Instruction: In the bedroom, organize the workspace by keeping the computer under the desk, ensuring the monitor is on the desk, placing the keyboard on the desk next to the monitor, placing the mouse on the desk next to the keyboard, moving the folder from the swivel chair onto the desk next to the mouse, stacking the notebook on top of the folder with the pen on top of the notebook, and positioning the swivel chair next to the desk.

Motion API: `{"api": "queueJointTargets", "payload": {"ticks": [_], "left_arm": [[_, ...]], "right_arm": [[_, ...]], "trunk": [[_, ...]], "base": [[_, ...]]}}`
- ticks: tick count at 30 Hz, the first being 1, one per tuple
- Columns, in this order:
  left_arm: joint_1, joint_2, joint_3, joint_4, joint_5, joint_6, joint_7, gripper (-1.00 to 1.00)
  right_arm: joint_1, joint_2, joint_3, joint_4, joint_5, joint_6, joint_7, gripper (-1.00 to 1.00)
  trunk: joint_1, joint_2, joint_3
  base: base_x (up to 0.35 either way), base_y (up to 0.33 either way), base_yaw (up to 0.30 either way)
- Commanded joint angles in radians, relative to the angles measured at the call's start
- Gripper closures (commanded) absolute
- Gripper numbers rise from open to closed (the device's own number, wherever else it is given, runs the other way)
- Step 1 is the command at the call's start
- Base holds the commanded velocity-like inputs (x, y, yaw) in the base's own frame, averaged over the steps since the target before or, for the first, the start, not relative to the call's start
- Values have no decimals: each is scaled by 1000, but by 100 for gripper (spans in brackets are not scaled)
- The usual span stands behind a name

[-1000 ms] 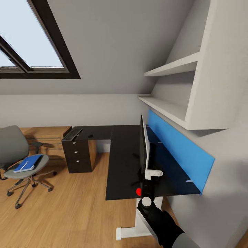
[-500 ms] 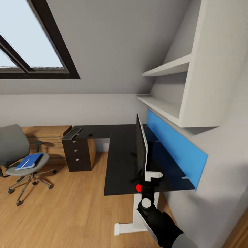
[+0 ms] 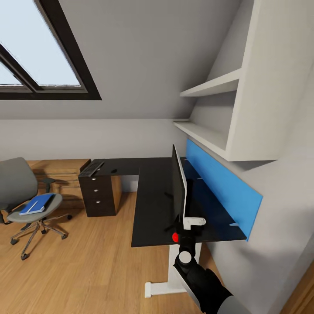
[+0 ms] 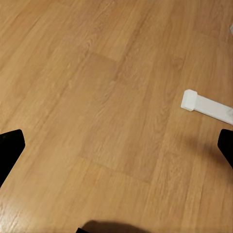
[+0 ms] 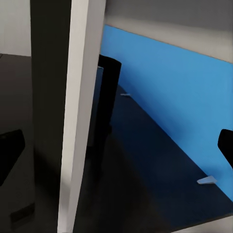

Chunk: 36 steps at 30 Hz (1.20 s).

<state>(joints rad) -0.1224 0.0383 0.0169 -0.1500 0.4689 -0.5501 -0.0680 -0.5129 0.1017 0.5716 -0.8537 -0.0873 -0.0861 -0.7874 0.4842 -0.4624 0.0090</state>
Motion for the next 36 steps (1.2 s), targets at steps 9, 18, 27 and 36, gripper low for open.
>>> {"api": "queueJointTargets", "payload": {"ticks": [9,18,27,36], "left_arm": [[0,0,2,1,7,-2,-7,-100],[0,0,2,1,7,-2,-7,-100],[0,0,2,1,7,-2,-7,-100],[0,0,2,1,7,-2,-7,-100]], "right_arm": [[-1,0,4,1,-9,-9,-4,-100],[-1,0,4,1,-9,-9,-4,-100],[-1,0,4,1,-9,-9,-4,-100],[0,0,4,2,-9,-9,-3,-100]], "trunk": [[0,-1,0],[0,-1,0],[0,-1,0],[0,-1,0]], "base": [[75,-35,0],[35,-22,0],[2,-25,0],[0,-59,0]]}}
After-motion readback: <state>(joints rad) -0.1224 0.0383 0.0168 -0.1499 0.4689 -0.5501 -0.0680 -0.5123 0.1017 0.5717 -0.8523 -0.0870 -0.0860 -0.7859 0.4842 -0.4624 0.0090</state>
